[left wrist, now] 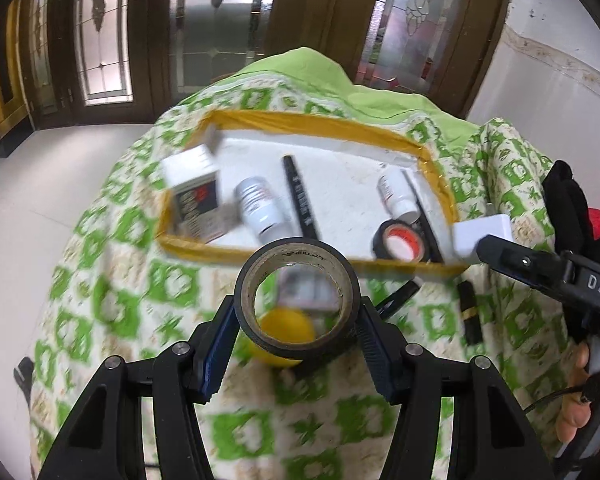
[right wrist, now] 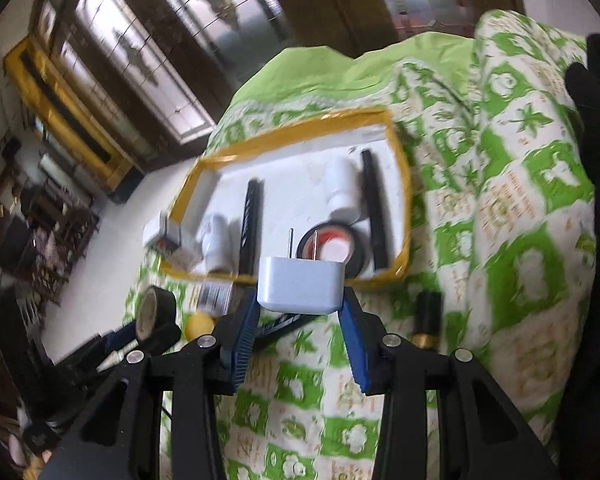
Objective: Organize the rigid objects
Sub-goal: 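Lower the plug adapter and tape roll into the tray and open both tools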
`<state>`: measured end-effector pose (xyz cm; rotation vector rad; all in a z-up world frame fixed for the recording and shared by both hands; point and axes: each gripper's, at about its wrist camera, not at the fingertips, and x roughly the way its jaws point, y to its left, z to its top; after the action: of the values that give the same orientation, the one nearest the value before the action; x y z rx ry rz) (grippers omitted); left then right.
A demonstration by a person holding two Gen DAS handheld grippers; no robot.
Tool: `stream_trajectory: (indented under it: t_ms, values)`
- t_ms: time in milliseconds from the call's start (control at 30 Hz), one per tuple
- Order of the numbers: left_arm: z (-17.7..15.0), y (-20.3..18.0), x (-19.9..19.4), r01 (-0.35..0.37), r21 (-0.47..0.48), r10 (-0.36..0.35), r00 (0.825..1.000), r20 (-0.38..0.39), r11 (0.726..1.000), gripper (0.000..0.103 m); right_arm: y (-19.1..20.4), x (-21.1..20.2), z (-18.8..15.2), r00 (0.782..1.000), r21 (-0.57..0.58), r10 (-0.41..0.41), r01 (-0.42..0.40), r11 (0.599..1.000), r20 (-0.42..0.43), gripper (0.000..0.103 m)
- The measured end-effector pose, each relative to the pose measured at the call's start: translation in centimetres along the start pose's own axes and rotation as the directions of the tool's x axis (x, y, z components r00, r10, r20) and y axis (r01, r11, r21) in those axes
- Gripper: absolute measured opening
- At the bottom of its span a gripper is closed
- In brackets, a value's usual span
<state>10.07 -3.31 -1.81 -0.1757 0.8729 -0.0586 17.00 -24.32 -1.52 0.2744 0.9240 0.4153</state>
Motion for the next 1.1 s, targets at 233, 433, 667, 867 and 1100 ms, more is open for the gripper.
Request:
stream_trajectory:
  t_ms: [233,433,667,867,1100]
  values:
    - [3.8,-3.0,2.2,0.044,0.03,-0.044,0.999,0.007,0.999,0.061,-1.1,2.1,3.8,1.0,0.077,0.024,-0.024,0.997,0.007,0.039]
    - [6.2,-4.3,5.3,0.044,0.062,-0.043,0.999,-0.01,0.997,0.061,-1.0,5.2,7.1,0.999,0.078,0.034,-0.033,0.996,-0.02,0.039]
    - [7.6,-3.8,9.6,0.065,0.013,-0.064,0.996,-0.062,0.998,0.061,-0.1,9.1,9.9,0.998,0.007,0.032,-0.031,0.999,-0.054,0.039]
    - [7.6,-3.7,11.8,0.066,0.012,-0.065,0.994,-0.084,0.998,0.061,0.5,12.4,11.4,0.996,-0.04,0.038,-0.041,0.998,-0.076,0.039]
    - [7.1,-4.3,12.4,0.064,0.047,-0.06,0.995,-0.084,0.997,0.061,0.6,14.6,11.3,0.997,-0.081,-0.023,0.017,0.997,-0.076,0.039]
